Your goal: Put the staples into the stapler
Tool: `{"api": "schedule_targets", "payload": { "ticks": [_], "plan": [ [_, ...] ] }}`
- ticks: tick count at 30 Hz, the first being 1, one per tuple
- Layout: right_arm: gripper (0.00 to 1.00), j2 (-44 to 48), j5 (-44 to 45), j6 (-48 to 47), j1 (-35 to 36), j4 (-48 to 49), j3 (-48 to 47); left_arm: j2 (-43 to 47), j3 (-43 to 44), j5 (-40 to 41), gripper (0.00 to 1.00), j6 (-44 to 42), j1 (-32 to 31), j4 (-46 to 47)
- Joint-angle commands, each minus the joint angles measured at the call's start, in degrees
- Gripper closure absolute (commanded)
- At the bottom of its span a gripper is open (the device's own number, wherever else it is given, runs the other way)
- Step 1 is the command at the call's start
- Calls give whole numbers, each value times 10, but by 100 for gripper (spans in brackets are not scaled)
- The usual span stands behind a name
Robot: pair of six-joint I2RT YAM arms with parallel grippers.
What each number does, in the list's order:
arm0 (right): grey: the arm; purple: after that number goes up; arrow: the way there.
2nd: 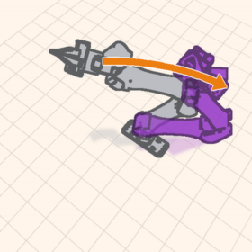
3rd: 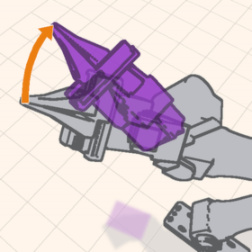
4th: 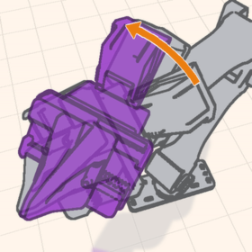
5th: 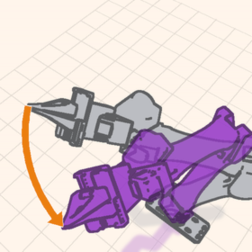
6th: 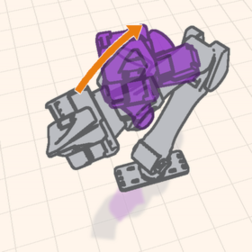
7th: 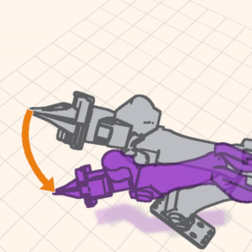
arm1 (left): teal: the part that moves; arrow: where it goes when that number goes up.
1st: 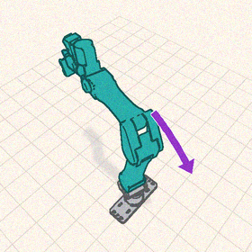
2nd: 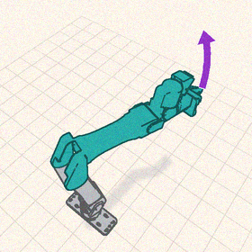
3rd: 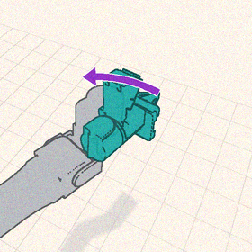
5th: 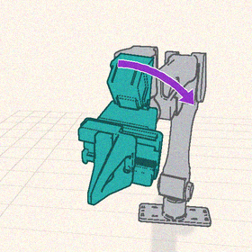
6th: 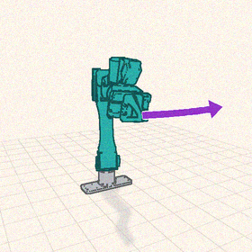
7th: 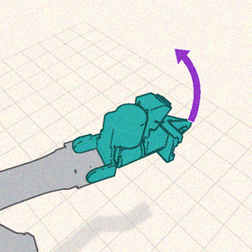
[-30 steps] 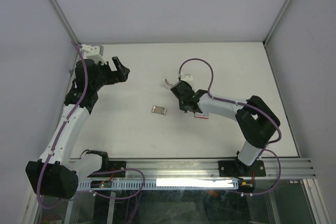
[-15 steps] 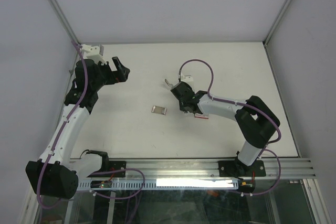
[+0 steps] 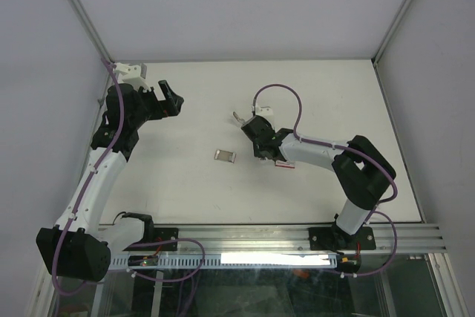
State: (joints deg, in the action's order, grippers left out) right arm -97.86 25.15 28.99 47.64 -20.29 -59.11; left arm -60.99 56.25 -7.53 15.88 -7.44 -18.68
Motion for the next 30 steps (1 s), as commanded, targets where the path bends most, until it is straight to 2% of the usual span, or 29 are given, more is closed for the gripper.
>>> {"api": "schedule_targets", "payload": {
  "ticks": [1, 15, 23, 30],
  "plan": [
    [72, 10, 7, 5, 4, 21, 6, 10, 0, -3, 1, -5, 0, 14],
    [67, 40, 4, 3, 4, 12, 2, 13, -1, 0, 1, -4, 1, 14],
    [64, 118, -9, -15, 4, -13, -14, 8, -9, 11, 1, 7, 0, 16],
    [64, 94, -104, 10, 22, -4, -74, 5, -56, -77, 3, 73, -1, 36]
  ]
}}
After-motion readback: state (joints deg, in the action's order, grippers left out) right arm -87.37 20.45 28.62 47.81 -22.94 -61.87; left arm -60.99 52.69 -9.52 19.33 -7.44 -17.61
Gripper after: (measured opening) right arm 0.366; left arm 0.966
